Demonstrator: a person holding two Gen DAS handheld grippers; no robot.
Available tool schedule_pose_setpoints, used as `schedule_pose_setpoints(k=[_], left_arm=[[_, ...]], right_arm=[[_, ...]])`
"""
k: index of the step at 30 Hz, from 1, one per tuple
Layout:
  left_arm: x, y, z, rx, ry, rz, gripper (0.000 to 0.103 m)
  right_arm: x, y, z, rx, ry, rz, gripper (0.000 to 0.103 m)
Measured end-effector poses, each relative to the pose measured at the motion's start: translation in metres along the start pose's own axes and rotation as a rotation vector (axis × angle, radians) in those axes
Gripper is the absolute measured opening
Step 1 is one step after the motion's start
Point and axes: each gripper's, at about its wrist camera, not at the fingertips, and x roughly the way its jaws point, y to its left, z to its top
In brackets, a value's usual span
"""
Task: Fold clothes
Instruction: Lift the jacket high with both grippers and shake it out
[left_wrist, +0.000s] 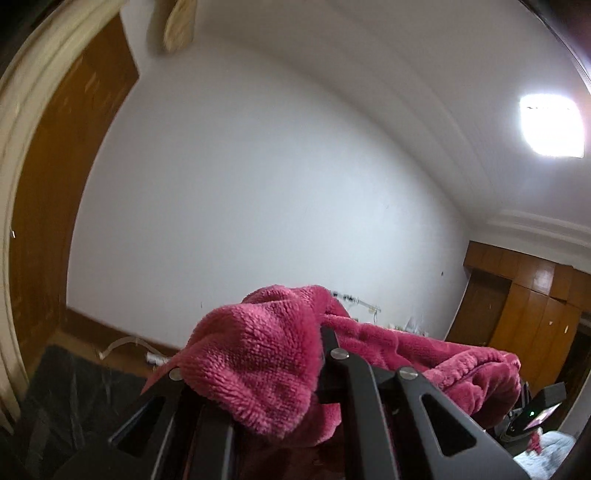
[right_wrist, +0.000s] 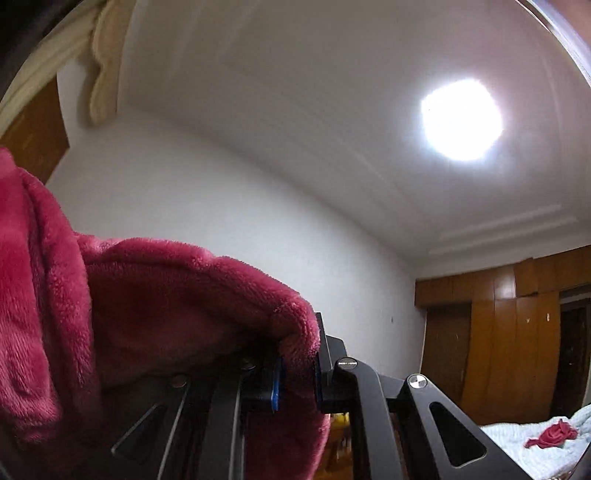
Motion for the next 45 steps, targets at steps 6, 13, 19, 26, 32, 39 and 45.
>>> schedule_pose_setpoints(k=[6, 13, 19, 26, 32, 39, 45], left_arm=[[-0.080, -0.031, 0.009, 0.107, -0.142, 0.024, 0.013], [-0.127, -0.062, -0.009, 0.252, -0.192, 0.023, 0.015], [-0.083, -0.050, -0.031, 0.249, 0.016, 0.106, 0.015], [0.037, 0.057, -0.096, 0.083, 0.403, 0.233, 0.015], [0.154, 0.172, -0.163, -0.018, 0.700, 0.326, 0.015], [0.193, 0.223, -0.315, -0.151, 1.025, 0.441, 0.018], [0.209, 0.258, -0.341, -0.248, 1.087, 0.440, 0.026]], right_arm=[[-0.032, -0.029, 0.032, 0.043, -0.133, -0.034, 0.012], [-0.064, -0.060, 0.065, 0.071, -0.238, -0.081, 0.013], [-0.040, -0.030, 0.043, 0.003, -0.094, 0.012, 0.013], [0.004, 0.054, -0.048, -0.062, 0.310, 0.268, 0.013], [0.039, 0.150, -0.141, -0.205, 0.615, 0.417, 0.013], [0.083, 0.132, -0.279, -0.210, 0.940, 0.540, 0.073], [0.039, 0.119, -0.331, -0.266, 1.024, 0.548, 0.073]])
